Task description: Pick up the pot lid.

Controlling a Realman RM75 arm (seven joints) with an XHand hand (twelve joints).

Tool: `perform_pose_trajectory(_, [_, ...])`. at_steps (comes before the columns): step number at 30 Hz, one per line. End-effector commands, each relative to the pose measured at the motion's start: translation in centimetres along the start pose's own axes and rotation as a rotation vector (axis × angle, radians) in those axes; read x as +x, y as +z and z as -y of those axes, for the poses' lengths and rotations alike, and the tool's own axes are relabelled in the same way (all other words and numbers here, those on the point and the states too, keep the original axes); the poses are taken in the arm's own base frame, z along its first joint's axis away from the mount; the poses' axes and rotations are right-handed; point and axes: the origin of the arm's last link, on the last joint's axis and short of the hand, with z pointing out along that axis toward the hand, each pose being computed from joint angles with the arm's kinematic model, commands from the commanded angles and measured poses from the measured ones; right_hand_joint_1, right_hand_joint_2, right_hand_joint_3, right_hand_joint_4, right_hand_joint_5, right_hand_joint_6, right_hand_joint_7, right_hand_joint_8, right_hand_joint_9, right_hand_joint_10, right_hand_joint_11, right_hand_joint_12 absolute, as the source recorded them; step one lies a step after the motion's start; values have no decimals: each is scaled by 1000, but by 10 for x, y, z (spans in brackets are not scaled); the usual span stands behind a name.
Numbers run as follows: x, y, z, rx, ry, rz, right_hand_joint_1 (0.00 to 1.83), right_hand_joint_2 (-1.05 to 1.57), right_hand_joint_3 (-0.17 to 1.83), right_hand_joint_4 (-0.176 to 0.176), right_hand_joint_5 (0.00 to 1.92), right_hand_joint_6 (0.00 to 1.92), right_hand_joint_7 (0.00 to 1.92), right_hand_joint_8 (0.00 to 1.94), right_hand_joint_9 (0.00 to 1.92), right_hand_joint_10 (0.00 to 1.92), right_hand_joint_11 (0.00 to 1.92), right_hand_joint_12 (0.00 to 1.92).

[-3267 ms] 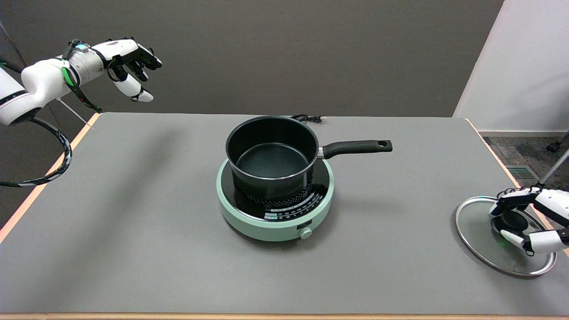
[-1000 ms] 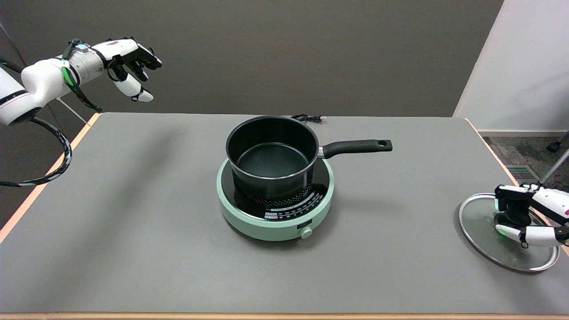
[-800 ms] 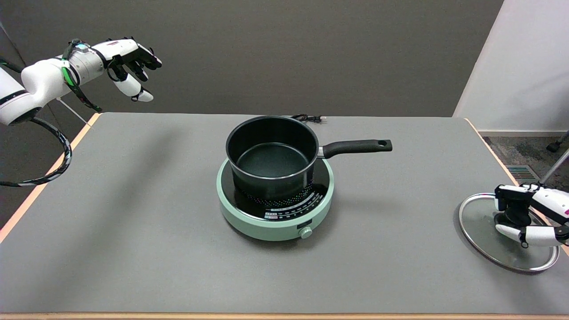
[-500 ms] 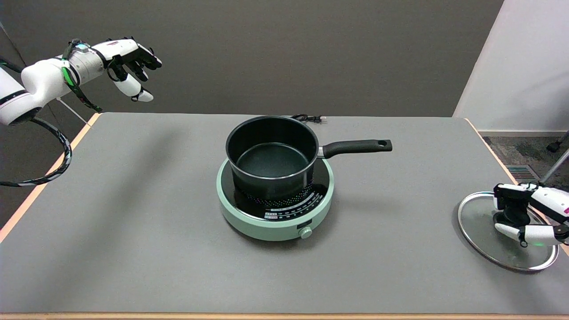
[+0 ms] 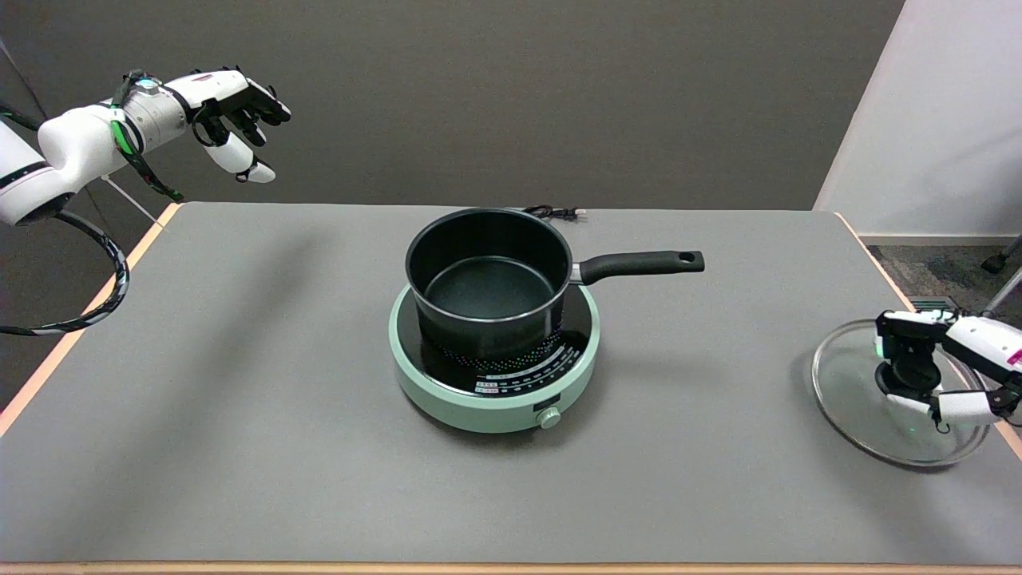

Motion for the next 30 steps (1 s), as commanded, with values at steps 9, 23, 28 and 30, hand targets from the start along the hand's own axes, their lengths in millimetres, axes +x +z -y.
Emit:
perform_pose_trajectory(9, [44,44,29,157,13,-42,1490,869,811,76,416,1733,756,1537,629,1921,316,1921])
perform_pose_trajectory(23, [60,69,30,142,68,-59,1491,858,831,80,420,1744,765,1546,630,1921,316,1921])
perform_pose_trajectory(28, [64,74,25,111,86,-72,1307,911,852,97,423,1745,678,1784,658,1921,325,1921])
perform_pose_trajectory(30, [67,77,25,111,94,-76,1307,912,848,97,424,1743,679,1781,658,1921,325,1921])
